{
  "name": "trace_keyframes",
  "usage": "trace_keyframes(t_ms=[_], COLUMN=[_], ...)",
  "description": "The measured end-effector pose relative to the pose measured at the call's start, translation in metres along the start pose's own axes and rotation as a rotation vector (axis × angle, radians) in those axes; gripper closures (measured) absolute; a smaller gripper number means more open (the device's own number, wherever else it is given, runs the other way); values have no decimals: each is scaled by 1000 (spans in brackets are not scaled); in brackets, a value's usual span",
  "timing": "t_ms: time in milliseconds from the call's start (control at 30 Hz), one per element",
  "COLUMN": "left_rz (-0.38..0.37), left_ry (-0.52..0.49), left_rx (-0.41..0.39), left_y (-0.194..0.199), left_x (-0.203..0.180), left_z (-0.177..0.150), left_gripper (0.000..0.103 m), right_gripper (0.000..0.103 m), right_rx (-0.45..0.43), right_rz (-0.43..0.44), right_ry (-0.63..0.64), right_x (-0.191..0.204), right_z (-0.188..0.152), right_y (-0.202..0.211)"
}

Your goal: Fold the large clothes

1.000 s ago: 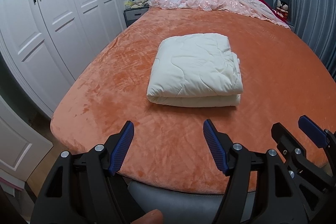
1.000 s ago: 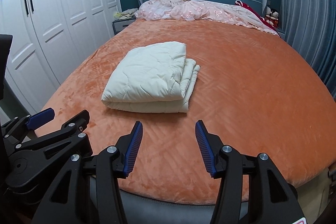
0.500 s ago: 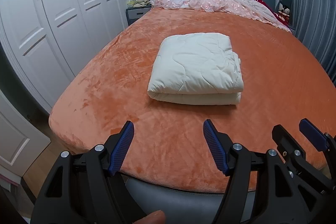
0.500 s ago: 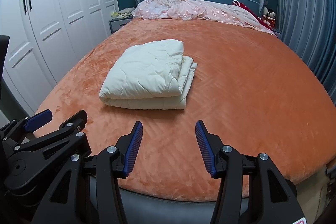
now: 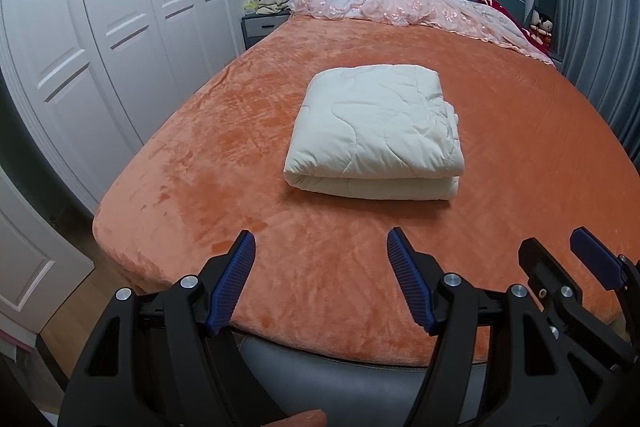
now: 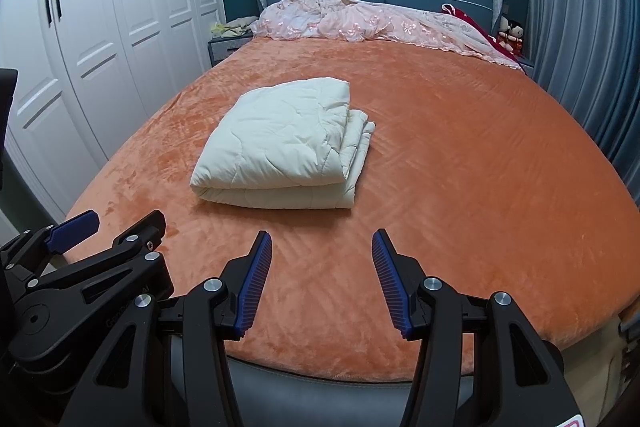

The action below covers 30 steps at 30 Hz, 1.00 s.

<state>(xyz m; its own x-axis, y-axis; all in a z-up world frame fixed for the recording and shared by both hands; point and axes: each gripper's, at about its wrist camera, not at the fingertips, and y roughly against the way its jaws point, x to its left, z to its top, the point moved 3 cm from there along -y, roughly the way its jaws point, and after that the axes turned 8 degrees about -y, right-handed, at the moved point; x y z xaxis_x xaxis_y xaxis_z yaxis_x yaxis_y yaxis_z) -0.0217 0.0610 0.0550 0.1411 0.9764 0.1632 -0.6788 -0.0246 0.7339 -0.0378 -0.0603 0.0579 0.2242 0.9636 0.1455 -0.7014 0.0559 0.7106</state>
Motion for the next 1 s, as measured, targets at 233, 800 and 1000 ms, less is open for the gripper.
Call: trace_keyframes(t_ms=[233,800,1000], left_rz=[1,6,8], left_ry=[1,7,7], left_rx=[-2,2,3], left_y=[0,1,1], left_x=[1,3,3], left_z=[-1,-3,-3], left_gripper=[37,37,37], right_gripper=[51,51,51], right_rx=[-1,-2,-1], right_rz=[-1,-4,-4], right_ry=[3,3,5], right_x=[0,1,1], right_z=[0,-1,-1], right_y=[0,2,1])
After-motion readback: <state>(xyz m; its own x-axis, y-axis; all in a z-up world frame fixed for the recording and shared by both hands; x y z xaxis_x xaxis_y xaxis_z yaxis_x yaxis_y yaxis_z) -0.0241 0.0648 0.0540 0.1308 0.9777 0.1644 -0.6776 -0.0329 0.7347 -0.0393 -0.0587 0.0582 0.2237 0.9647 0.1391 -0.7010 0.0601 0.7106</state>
